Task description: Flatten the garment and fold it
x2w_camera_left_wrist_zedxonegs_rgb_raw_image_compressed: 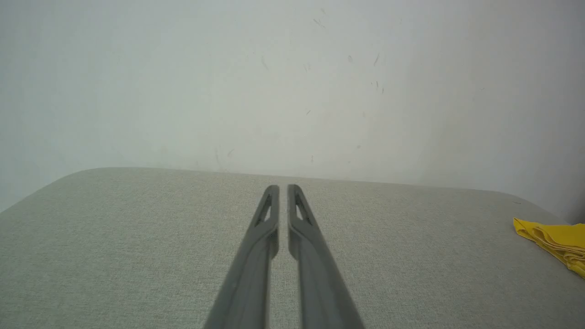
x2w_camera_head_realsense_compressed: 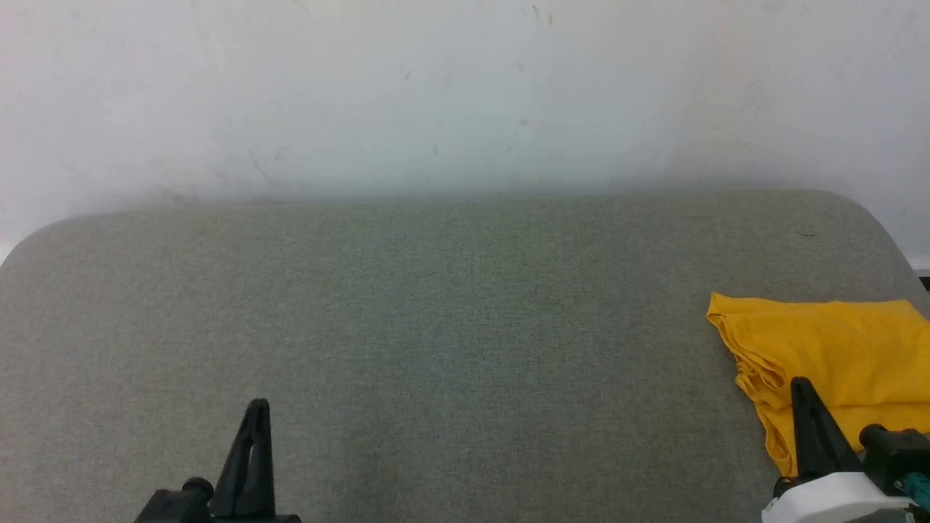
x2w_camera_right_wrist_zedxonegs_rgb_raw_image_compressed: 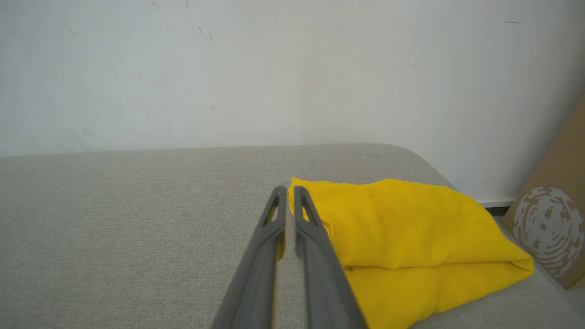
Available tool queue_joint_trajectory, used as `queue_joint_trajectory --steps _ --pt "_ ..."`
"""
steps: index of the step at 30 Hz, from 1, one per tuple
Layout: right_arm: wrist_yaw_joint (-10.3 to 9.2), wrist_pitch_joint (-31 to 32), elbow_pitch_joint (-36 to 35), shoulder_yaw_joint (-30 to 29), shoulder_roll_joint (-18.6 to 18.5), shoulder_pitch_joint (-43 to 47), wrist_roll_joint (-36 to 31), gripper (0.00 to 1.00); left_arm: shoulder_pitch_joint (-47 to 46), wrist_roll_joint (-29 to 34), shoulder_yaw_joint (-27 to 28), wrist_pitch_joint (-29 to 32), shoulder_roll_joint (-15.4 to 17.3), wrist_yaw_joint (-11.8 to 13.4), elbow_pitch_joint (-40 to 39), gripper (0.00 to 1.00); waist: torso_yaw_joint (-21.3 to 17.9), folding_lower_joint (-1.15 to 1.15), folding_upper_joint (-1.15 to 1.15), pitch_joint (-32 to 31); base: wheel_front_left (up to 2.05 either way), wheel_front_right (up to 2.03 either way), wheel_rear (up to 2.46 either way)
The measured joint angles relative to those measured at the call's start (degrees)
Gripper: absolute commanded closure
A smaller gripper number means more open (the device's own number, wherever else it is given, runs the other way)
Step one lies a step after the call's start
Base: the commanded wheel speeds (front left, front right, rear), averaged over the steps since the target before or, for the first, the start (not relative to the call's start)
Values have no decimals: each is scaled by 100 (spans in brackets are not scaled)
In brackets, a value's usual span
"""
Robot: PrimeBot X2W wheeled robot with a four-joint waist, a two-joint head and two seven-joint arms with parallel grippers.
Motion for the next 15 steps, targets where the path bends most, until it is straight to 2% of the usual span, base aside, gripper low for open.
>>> queue_joint_trajectory --steps 15 --pt "0 103 -68 74 -1 -7 -13 100 -32 16 -5 140 0 2 25 100 -6 0 0 31 0 0 0"
